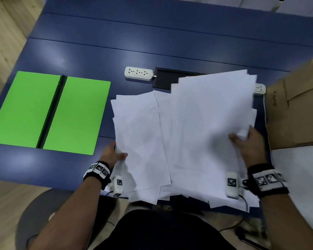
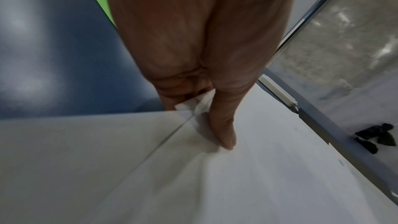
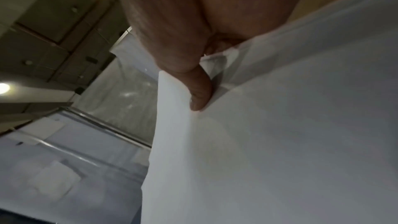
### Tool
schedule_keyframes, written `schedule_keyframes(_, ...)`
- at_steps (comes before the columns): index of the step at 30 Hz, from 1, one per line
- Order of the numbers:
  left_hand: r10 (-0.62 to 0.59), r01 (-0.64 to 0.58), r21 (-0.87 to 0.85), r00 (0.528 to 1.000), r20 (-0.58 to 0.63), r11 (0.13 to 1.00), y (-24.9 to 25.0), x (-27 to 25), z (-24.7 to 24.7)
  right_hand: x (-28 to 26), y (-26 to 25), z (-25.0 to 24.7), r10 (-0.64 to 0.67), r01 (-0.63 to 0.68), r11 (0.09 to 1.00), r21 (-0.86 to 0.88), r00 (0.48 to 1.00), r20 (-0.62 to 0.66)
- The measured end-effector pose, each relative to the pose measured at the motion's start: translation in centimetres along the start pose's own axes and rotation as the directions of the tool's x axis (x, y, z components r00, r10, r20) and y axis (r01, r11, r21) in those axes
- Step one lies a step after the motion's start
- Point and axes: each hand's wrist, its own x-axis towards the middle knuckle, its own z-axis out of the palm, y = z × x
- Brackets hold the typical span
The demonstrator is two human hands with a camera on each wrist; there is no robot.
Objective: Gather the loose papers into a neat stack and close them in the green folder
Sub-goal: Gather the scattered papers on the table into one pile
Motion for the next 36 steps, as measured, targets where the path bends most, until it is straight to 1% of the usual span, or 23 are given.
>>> schedule_keyframes(3, -0.008, 0.005, -0.068, 0.999, -0.051, 0.998, 0.5, -0.2, 0.3, -0.4, 1.5, 6.7, 0.056, -0.061, 0.997, 0.036, 0.991, 0.119)
schedule_keyframes(4, -0.018, 0.012, -0.068, 0.996, -0.084, 0.998, 0.4, 0.0, 0.3, -0.9, 2.0, 9.0, 0.071, -0.075, 0.997, 0.027, 0.987, 0.145)
schedule_keyframes(6, -0.068, 0.057, -0.123, 0.994, -0.087, 0.991, 0.3, 0.2, 0.4, -1.8, 3.3, 13.2, 0.121, -0.121, 0.993, -0.01, 0.975, 0.186)
schedule_keyframes(9, -0.136, 0.118, -0.196, 0.987, -0.081, 0.973, 0.1, 0.3, 0.6, -3.5, 4.8, 17.7, 0.271, -0.257, 0.961, -0.1, 0.949, 0.161)
schedule_keyframes(11, -0.135, 0.119, -0.204, 0.989, -0.065, 0.972, 0.0, 0.2, 0.5, -4.5, 4.9, 19.6, 0.349, -0.328, 0.929, -0.174, 0.931, 0.106)
schedule_keyframes(12, -0.118, 0.1, -0.219, 0.991, -0.068, 0.971, -0.3, 0.3, 0.6, -5.0, 4.5, 20.3, 0.366, -0.341, 0.914, -0.218, 0.927, 0.084)
schedule_keyframes(14, -0.117, 0.096, -0.235, 0.99, -0.076, 0.967, -0.7, 0.6, 0.8, -5.9, 3.6, 21.8, 0.376, -0.331, 0.888, -0.321, 0.922, 0.09)
schedule_keyframes(15, -0.102, 0.085, -0.242, 0.993, -0.06, 0.966, -0.5, 0.4, 0.9, -6.3, 3.1, 22.3, 0.376, -0.309, 0.878, -0.364, 0.918, 0.127)
schedule_keyframes(17, -0.087, 0.076, -0.21, 0.995, -0.043, 0.975, 0.1, -0.2, 1.1, -6.9, 2.7, 23.3, 0.344, -0.221, 0.881, -0.418, 0.906, 0.246)
schedule_keyframes(19, -0.077, 0.069, -0.226, 0.997, -0.03, 0.972, 0.1, -0.3, 1.1, -7.2, 2.4, 23.8, 0.297, -0.146, 0.903, -0.405, 0.891, 0.342)
schedule_keyframes(21, -0.072, 0.066, -0.273, 0.997, -0.013, 0.96, 0.0, -0.3, 1.0, -7.2, 2.5, 24.1, 0.299, -0.155, 0.911, -0.381, 0.887, 0.353)
schedule_keyframes(23, -0.077, 0.071, -0.291, 0.997, -0.009, 0.954, -0.4, 0.0, 1.1, -7.1, 2.3, 24.3, 0.336, -0.197, 0.907, -0.372, 0.871, 0.357)
schedule_keyframes(26, -0.111, 0.102, -0.292, 0.994, -0.013, 0.951, -0.7, 0.2, 1.0, -6.9, 2.8, 24.9, 0.342, -0.193, 0.923, -0.333, 0.806, 0.483)
schedule_keyframes(27, -0.122, 0.112, -0.289, 0.992, -0.018, 0.951, -1.1, 0.5, 1.0, -6.8, 2.9, 24.9, 0.332, -0.177, 0.928, -0.329, 0.793, 0.51)
schedule_keyframes(28, -0.134, 0.124, -0.273, 0.991, -0.016, 0.954, -1.4, 0.6, 0.9, -6.6, 3.0, 24.9, 0.313, -0.16, 0.933, -0.321, 0.8, 0.511)
schedule_keyframes(29, -0.136, 0.128, -0.251, 0.991, -0.015, 0.959, -1.6, 0.8, 0.8, -6.5, 3.1, 24.5, 0.291, -0.16, 0.943, -0.293, 0.822, 0.489)
schedule_keyframes(30, -0.133, 0.126, -0.228, 0.991, -0.016, 0.965, -1.7, 0.8, 0.8, -6.2, 3.2, 23.9, 0.285, -0.186, 0.947, -0.261, 0.863, 0.418)
schedule_keyframes(31, -0.128, 0.121, -0.222, 0.992, -0.017, 0.967, -1.7, 0.7, 0.8, -5.8, 3.4, 23.0, 0.301, -0.228, 0.938, -0.262, 0.909, 0.288)
schedule_keyframes(32, -0.123, 0.117, -0.219, 0.992, -0.014, 0.969, -1.7, 0.7, 0.9, -5.4, 3.6, 22.0, 0.335, -0.28, 0.906, -0.318, 0.932, 0.134)
schedule_keyframes(33, -0.121, 0.114, -0.219, 0.993, -0.016, 0.969, -1.7, 0.7, 0.9, -5.0, 3.8, 20.9, 0.374, -0.351, 0.86, -0.37, 0.927, -0.009)
schedule_keyframes(34, -0.121, 0.114, -0.213, 0.992, -0.022, 0.97, -1.6, 0.7, 0.9, -4.7, 4.0, 19.9, 0.432, -0.441, 0.822, -0.361, 0.895, -0.11)
schedule_keyframes(35, -0.118, 0.111, -0.208, 0.993, -0.023, 0.972, -1.5, 0.7, 0.9, -4.3, 4.4, 19.4, 0.505, -0.526, 0.797, -0.297, 0.85, -0.151)
schedule_keyframes(36, -0.119, 0.111, -0.202, 0.993, -0.027, 0.973, -1.4, 0.8, 0.9, -4.0, 4.6, 18.8, 0.559, -0.574, 0.791, -0.214, 0.819, -0.131)
